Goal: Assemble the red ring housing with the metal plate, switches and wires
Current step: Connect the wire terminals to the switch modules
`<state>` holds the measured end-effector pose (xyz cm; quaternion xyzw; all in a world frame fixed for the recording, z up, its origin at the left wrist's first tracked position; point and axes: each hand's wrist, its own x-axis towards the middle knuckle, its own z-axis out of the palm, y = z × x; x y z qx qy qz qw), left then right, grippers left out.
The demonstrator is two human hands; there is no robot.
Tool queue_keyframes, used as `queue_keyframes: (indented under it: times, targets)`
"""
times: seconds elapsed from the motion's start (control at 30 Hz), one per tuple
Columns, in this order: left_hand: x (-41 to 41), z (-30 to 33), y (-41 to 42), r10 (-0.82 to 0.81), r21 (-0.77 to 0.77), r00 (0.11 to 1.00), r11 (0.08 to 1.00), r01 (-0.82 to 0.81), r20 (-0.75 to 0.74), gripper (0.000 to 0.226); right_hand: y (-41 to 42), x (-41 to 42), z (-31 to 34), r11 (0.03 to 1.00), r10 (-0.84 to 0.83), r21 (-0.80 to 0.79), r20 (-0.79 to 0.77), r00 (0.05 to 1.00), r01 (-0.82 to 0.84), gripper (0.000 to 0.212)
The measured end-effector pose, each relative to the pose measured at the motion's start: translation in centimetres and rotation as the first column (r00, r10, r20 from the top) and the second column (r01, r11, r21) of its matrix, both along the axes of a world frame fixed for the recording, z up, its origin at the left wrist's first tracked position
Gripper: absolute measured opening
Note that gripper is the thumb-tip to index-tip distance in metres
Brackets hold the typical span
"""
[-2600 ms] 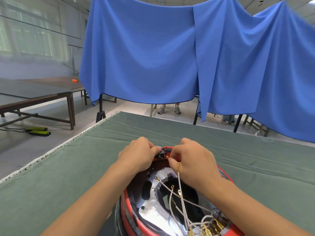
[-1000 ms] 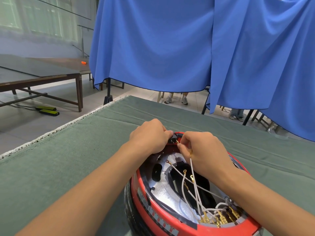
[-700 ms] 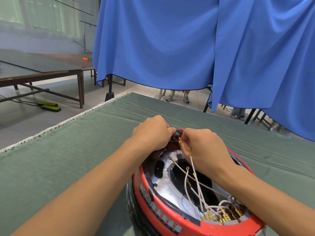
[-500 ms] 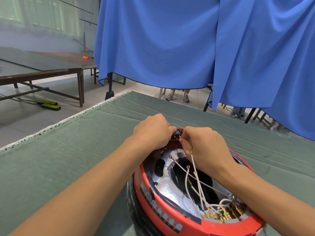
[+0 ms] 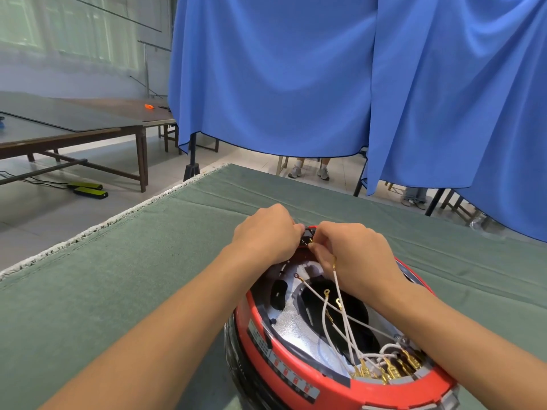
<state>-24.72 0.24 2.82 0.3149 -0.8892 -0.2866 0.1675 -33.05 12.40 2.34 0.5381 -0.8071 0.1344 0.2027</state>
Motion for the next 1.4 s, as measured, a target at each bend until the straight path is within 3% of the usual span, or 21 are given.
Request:
queue_keyframes:
  times: [0.17, 0.3, 0.43, 0.6, 0.7, 0.8, 0.97, 1.3, 1.4]
  targets:
    - [0.2, 0.1, -0.2, -0.050, 0.047, 0.999, 0.998, 0.049, 0.016, 0.041, 0.6, -0.7, 0.7, 0.990, -0.065, -0.106, 0.242, 0.968, 0.093, 0.022]
    - [0.5, 0.4, -0.5, -0.085, 0.118, 0.996, 0.990, 0.083, 0.013, 0.044, 1.8, -1.1, 2.0, 0.956, -0.057, -0.260, 0.291, 0.955, 0.137, 0.024]
    - [0.6, 0.6, -0.1, -0.050, 0.096, 0.998, 0.994, 0.047, 0.030, 0.042, 3.3, -1.0, 3.1, 0.962, -0.096, -0.213, 0.318, 0.943, 0.170, 0.024]
    - [0.3, 0.4, 0.2, 0.099, -0.056, 0.987, 0.994, -0.093, 0.127, 0.039, 4.8, -0.1, 3.2, 0.987, -0.123, -0.066, 0.292, 0.949, 0.148, 0.021]
    - [0.2, 0.6, 0.6, 0.189, -0.167, 0.968, 0.973, -0.161, 0.164, 0.033, 5.0, 0.4, 2.7, 0.995, -0.081, -0.024, 0.304, 0.949, 0.093, 0.020]
    - [0.3, 0.6, 0.7, 0.219, -0.176, 0.960, 0.966, -0.189, 0.172, 0.033, 4.6, 1.1, 2.2, 0.992, -0.049, 0.124, 0.357, 0.933, 0.004, 0.019]
    - [0.5, 0.6, 0.5, 0.202, -0.113, 0.966, 0.976, -0.185, 0.165, 0.038, 3.1, 1.7, 1.2, 0.942, -0.073, 0.335, 0.245, 0.967, -0.014, 0.033]
    - [0.6, 0.7, 0.7, 0.197, -0.117, 0.967, 0.977, -0.179, 0.163, 0.038, 2.4, 1.5, 0.7, 0.838, -0.033, 0.543, -0.060, 0.998, 0.060, 0.059]
    - [0.6, 0.6, 0.7, 0.190, -0.122, 0.970, 0.977, -0.173, 0.151, 0.036, 2.0, 1.5, 0.5, 0.835, -0.050, 0.542, -0.101, 0.994, 0.097, 0.052]
